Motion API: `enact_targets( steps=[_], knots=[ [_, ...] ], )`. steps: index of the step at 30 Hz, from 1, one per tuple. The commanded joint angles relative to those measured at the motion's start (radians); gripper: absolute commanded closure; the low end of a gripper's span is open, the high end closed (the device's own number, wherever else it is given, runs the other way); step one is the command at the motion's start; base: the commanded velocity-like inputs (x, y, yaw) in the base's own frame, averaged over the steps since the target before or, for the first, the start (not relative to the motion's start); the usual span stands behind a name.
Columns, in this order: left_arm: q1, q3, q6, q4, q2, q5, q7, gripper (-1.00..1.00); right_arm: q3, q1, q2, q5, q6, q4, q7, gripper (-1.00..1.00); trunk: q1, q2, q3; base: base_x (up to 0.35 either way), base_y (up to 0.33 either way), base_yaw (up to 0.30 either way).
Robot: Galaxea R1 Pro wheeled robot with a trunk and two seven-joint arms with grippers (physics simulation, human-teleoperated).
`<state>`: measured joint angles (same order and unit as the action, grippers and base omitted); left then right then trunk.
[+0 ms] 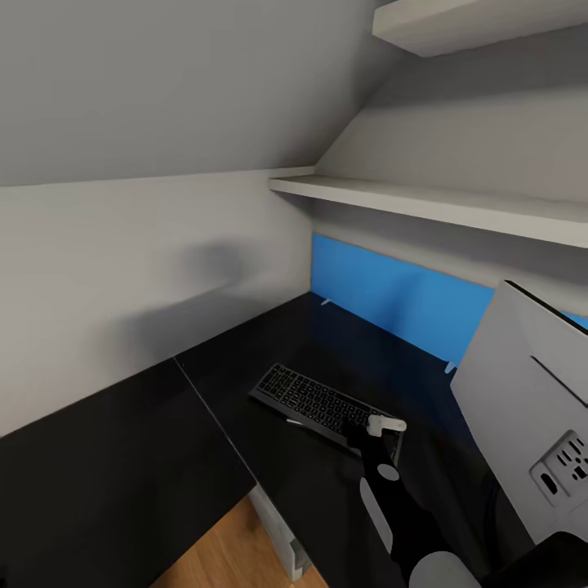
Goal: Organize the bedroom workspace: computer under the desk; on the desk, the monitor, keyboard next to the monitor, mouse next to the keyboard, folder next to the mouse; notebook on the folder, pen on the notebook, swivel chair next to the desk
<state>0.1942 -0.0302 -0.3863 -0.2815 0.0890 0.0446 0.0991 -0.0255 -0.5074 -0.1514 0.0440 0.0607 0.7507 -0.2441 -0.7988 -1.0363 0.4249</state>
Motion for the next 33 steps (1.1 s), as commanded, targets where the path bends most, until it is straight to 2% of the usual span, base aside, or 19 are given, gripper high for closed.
enact_targets(
  steps=[1,18,33],
  knots=[
    [0.001,-0.004,-0.003,0.001,0.000,0.005,0.004,-1.00,-0.003,-0.001,0.000,0.005,0.004,-0.001,-0.005,-1.00,0.000,-0.001,0.001,0.000,0.000,0.000],
    [0.001,-0.004,-0.003,0.001,0.000,0.005,0.002,-1.00,-0.003,-0.001,0.000,0.005,0.004,-0.001,-0.006,-1.00,0.000,-0.001,0.001,0.003,0.000,0.000],
    [0.001,-0.004,-0.003,0.001,0.000,0.005,0.002,-1.00,-0.004,-0.001,0.000,0.005,0.004,-0.001,-0.006,-1.00,0.000,-0.001,0.001,0.110,0.000,0.000]
  ],
)
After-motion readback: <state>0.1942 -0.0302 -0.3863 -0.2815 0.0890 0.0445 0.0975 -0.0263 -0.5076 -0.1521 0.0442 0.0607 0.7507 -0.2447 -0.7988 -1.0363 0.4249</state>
